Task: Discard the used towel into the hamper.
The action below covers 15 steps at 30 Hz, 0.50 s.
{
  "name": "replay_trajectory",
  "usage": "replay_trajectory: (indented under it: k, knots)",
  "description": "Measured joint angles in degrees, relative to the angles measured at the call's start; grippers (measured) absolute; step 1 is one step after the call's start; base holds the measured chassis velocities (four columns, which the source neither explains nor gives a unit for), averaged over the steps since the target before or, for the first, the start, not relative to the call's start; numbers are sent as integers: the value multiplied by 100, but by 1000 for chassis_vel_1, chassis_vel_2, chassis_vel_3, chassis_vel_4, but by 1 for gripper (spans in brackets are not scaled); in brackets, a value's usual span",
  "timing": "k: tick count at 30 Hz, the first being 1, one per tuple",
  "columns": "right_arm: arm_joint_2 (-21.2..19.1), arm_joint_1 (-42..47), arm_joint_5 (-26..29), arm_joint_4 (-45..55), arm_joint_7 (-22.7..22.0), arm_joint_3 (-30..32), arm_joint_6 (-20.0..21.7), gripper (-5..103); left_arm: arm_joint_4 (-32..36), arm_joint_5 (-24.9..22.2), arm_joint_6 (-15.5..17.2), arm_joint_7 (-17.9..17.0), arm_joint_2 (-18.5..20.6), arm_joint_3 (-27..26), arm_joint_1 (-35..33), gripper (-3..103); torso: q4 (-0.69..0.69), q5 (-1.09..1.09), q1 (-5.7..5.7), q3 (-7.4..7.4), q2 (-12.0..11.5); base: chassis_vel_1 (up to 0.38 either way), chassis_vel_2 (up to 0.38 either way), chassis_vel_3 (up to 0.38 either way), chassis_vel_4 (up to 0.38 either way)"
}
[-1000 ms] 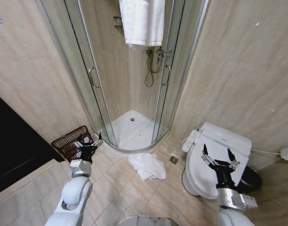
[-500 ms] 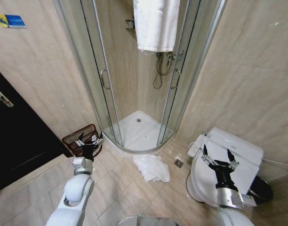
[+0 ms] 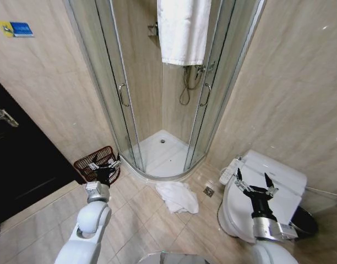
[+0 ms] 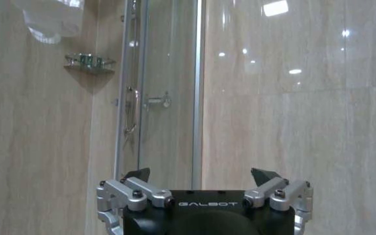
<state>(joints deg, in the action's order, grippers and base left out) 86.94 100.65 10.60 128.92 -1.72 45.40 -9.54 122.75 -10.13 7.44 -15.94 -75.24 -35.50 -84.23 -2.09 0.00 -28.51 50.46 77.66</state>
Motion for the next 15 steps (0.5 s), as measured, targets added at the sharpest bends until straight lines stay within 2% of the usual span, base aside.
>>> replay_trajectory:
  k: [3,15]
  knots:
    - [-37,-12,16,-16,0,8,12,100,8,-1,21,-45,1,-12,-18,100,0,0,-77,89,165,0,0,0,0]
    - [15,-89,-25,-30,22,-27,70,100,-41,-11,25,-58,53,-26,14,100,0,0,-264,311,573,0,0,0,0]
